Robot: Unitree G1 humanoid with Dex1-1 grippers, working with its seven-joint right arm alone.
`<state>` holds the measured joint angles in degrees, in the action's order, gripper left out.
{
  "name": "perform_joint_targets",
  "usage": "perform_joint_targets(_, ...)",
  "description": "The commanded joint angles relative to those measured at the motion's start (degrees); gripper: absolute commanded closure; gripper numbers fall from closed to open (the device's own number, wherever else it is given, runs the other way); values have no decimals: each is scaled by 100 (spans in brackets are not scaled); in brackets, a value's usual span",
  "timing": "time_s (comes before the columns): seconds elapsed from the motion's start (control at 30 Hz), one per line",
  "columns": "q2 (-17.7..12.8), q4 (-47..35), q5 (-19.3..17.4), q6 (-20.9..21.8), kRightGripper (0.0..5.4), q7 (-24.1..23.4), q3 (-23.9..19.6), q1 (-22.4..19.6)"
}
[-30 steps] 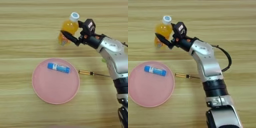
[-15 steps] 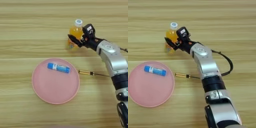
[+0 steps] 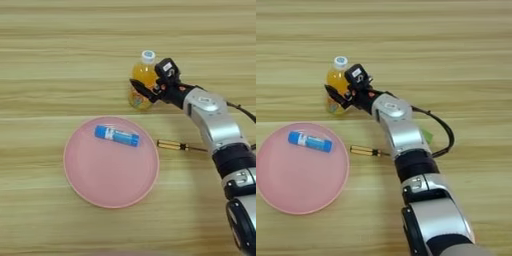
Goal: Move the objects on the table
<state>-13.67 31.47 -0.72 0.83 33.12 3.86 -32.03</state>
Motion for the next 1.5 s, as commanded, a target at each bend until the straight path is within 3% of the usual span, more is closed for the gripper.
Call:
perform_joint_targets(0.03,-99,-116,91,119,189,-51,29,-444)
perform_joint_targets(0.1,-102,-117,95,109,189,-30,39,-440)
perform_joint_targets(0.37,-98,-121,87,155,79,-19,15,-475)
perform_joint_targets(0.63,-118,-416,30,211,5,-47,-74,-475)
perform_joint_targets(1.13,-75,-1199,-224,835,5,-261,-418,-511)
perform_joint_targets(1.33,-57,-1622,-473,1409,5,-52,-467,-421)
perform_joint_targets(1.5,-73,-1919,-746,1714,5,404,-360,-254)
